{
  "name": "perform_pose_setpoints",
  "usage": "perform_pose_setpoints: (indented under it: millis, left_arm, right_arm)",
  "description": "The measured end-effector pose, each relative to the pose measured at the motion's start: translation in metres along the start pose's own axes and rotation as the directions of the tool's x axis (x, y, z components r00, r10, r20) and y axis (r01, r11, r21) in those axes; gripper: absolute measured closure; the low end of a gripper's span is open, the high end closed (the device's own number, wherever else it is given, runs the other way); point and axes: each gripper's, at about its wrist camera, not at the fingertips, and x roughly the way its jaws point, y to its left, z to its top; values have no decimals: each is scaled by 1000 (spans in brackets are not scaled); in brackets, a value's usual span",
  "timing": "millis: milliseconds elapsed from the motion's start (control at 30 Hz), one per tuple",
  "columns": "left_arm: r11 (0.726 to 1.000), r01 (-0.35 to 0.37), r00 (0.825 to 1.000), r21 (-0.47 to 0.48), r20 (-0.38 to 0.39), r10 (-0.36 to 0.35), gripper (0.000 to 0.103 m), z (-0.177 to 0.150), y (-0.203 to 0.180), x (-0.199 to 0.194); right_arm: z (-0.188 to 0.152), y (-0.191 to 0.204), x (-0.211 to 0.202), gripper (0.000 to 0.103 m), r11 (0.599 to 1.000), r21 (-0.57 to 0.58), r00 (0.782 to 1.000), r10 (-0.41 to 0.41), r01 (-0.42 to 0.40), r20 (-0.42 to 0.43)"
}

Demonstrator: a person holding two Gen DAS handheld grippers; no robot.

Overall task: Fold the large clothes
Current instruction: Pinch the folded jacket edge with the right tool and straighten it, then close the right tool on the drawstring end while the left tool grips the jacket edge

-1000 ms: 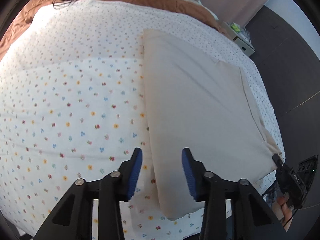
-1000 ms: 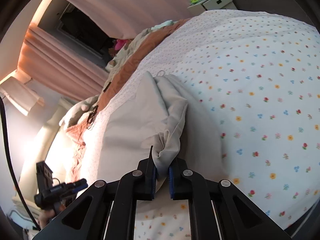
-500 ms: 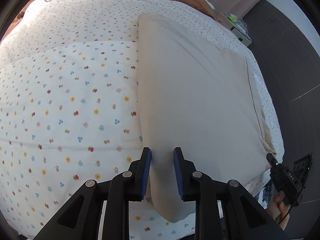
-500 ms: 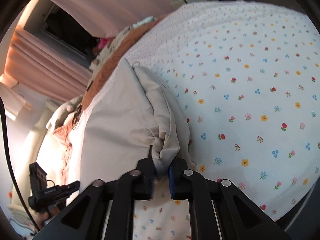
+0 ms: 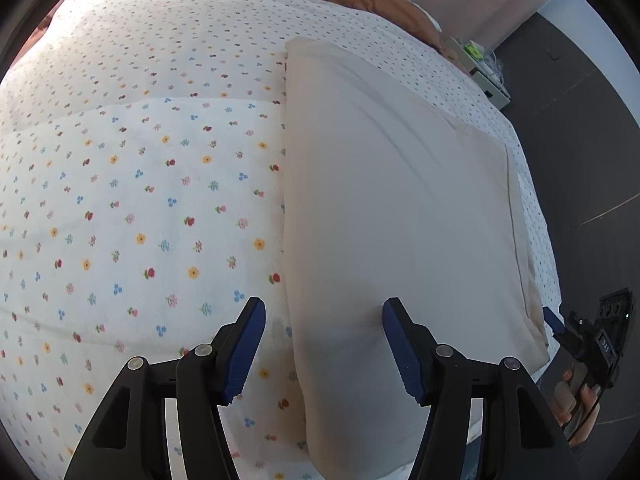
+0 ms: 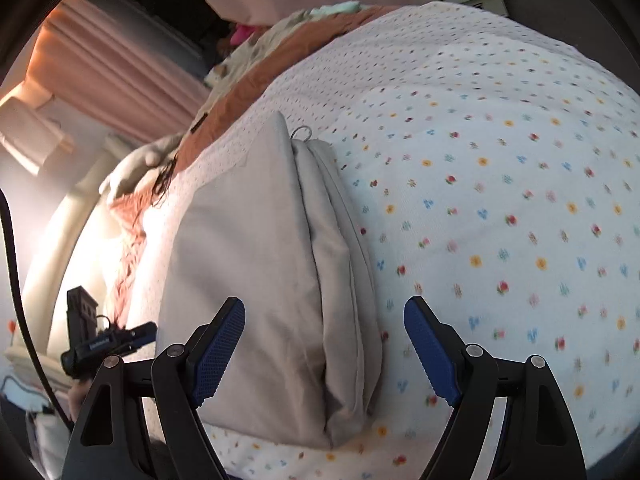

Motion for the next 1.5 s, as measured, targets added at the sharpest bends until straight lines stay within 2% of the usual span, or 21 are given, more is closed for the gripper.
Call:
perform_pose_setpoints:
  millis: [233, 367, 567, 767, 933, 1167, 1267, 1433, 1500]
  left_arm:
    - [999, 25, 1000, -28, 6, -25, 40, 23, 11, 11]
    - [999, 36, 999, -26, 13, -36, 40, 37, 12, 20]
    - [999, 41, 999, -25, 24, -41, 40, 58, 10, 31]
    - [998, 40, 999, -45, 36, -39, 40, 78, 11, 43]
    - [997, 34, 998, -71, 46, -30, 40, 95, 13, 57]
    - [991, 54, 997, -119, 62, -47, 41, 116, 17, 75]
    - [994, 30, 998, -106, 60, -24, 46, 125, 12, 79]
    - [997, -2, 998, -74, 58, 7, 63, 128, 2, 76]
    - [998, -15, 997, -62, 69, 19, 71, 127, -2, 71]
  right_arm:
    - [37, -20, 38, 21, 997, 8, 990, 72, -72, -120]
    - [56, -26, 71, 21, 992, 17, 965, 129, -128, -229]
    - [82, -20, 106, 23, 981, 29, 942, 191, -190, -276]
    - [100, -6, 144, 32, 969, 47, 915, 244, -242, -321]
    - [115, 5, 169, 32, 966, 51, 899, 254, -253, -357]
    - [128, 18, 192, 35, 971, 36, 887, 231, -236, -399]
    - [131, 20, 196, 45, 976, 55, 893, 214, -210, -397]
    - [126, 21, 192, 77, 982, 36, 905, 185, -186, -382]
    - [123, 34, 182, 83, 989, -26, 925, 130, -149, -357]
